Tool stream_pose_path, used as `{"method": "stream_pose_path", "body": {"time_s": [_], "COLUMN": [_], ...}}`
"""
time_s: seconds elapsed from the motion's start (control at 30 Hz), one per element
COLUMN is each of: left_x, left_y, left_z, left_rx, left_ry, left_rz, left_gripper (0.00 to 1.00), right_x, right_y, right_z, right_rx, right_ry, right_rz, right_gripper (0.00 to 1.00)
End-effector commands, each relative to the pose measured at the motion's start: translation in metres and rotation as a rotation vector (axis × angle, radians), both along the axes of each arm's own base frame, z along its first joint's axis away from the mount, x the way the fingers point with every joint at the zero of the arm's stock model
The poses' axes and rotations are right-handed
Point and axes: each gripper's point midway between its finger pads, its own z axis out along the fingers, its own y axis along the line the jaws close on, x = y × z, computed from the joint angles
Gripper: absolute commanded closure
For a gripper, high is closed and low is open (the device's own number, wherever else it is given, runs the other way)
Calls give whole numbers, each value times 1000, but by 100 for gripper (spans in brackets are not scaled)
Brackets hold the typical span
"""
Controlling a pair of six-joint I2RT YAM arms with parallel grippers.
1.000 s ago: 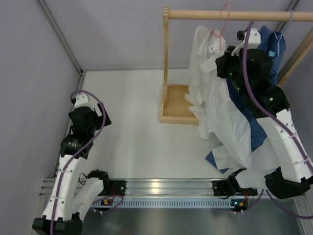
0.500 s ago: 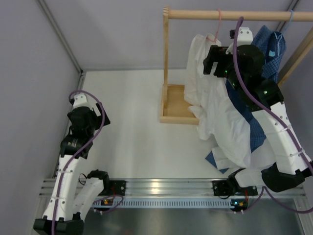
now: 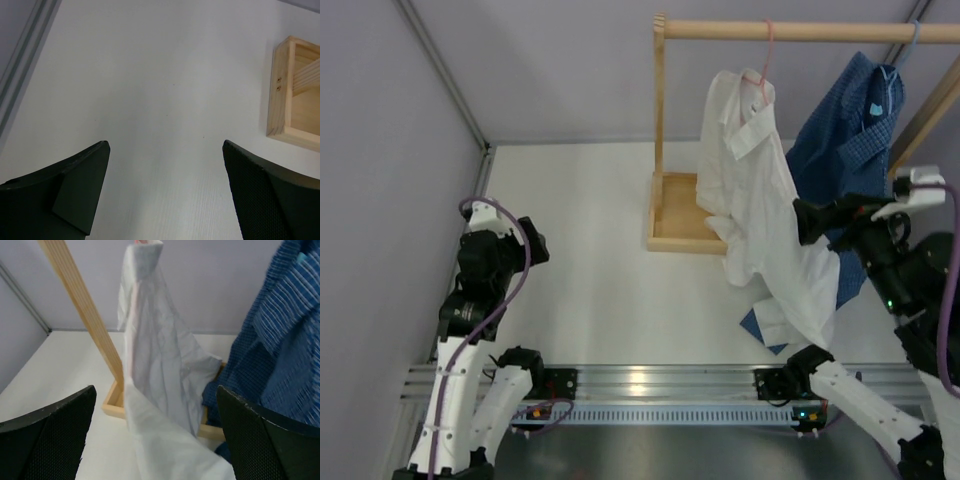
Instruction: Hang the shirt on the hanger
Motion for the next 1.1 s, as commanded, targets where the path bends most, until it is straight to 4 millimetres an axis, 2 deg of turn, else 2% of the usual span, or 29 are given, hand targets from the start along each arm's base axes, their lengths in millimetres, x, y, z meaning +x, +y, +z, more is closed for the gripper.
{"method": "stream_pose_path", "body": {"time_s": [0.0, 0.1, 0.17, 0.2, 0.43, 0.5, 0.7, 0.8, 1.07], "left_x": [-4, -10, -16, -17, -22, -23, -27, -28, -28], "left_y": [5, 8, 5, 3, -3, -6, -5, -6, -8], "left_z": [18, 17, 18, 12, 17, 15, 18, 20, 19], "left_rx": [-14, -2, 2, -2, 1, -2, 4, 4, -4], "left_ry": [-100, -118, -141, -133, -170, -168, -189, -198, -200], "left_rz": [31, 41, 14, 3, -36, -51, -53, -62, -69], "left_gripper": [2, 2, 2, 2, 2, 2, 2, 2, 2], "right_x": [-17, -28, -35, -38, -59, -65, -77, -78, -82], "right_y": [-41, -60, -65, -65, -77, -84, -95, -105, -112], "right_z": [-62, -98, -113, -116, -131, -135, -125, -125, -122], "right_rx": [-109, -135, -134, -125, -127, -139, -137, -152, -148], "right_ry": [64, 110, 126, 129, 174, 189, 139, 132, 100], "right_rz": [-149, -220, -233, -226, -240, -265, -284, -332, -358], "right_gripper": [1, 1, 1, 1, 1, 1, 1, 1, 1]}}
